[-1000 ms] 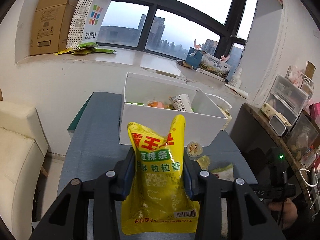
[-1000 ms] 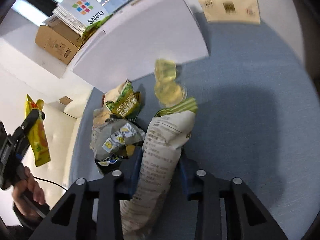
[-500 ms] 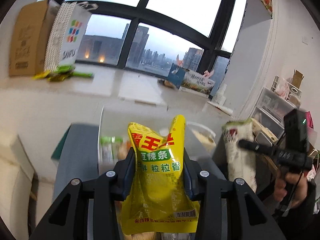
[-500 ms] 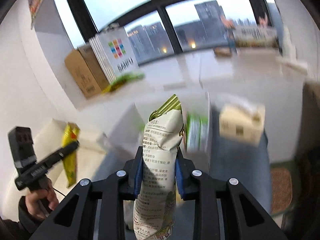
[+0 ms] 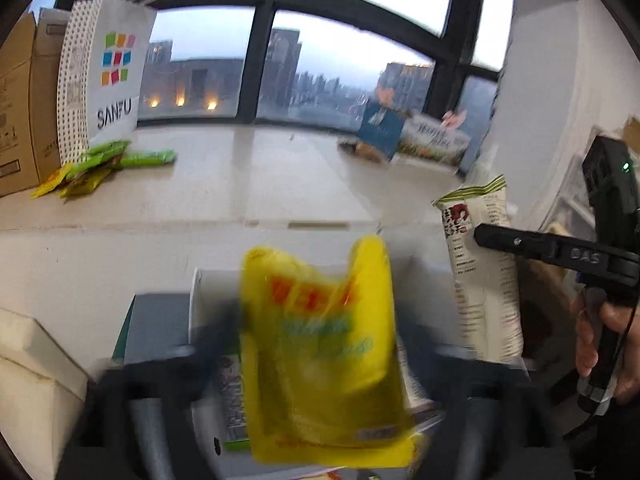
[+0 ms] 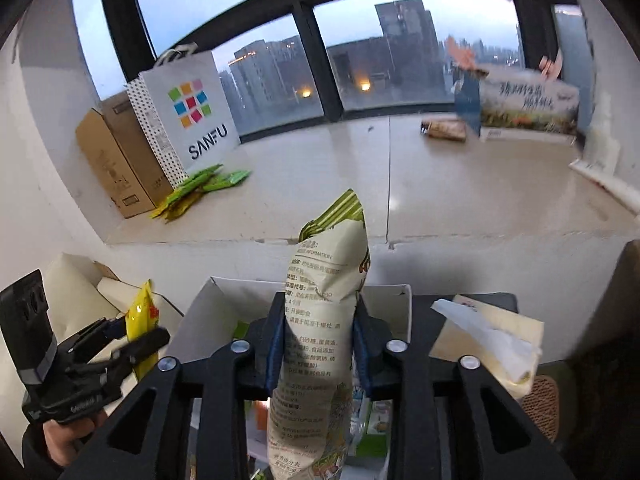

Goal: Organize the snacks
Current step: 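Lower the pickle pouch and white snack bag into the box with both grippers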

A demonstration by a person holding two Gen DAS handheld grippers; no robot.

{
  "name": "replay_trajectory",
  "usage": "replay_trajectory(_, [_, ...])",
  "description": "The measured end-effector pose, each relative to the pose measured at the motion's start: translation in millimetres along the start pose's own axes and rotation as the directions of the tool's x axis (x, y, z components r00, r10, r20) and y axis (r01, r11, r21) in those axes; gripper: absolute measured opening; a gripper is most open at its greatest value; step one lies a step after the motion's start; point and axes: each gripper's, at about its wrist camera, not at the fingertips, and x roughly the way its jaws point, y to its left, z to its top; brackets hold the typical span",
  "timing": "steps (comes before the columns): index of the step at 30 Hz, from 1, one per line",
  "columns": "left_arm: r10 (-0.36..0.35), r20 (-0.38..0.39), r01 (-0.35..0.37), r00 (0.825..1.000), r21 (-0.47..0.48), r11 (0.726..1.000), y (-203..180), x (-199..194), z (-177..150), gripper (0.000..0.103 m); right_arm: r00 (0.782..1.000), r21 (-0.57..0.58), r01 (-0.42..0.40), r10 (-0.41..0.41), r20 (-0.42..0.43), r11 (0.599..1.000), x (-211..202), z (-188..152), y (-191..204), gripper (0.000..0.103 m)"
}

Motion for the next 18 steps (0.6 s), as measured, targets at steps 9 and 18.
replay_trajectory(9, [0.016,-0.053,-0.014,0.998,0.023,1.000,-1.6,1.1,-18.1,0.103,0.999,-0.024,0.045,-0.045,-0.015,0.999,-1.3,-24.1,1.0,0.103])
replay_trajectory(18, [-0.082,0.033,0.082,0.996,0.019,0.996,-13.4,-72.7,-35.3,0.103,0.995,-0.150,-0.021,0.035,0.092,0.988,-74.4,-66.5,41.8,0.103])
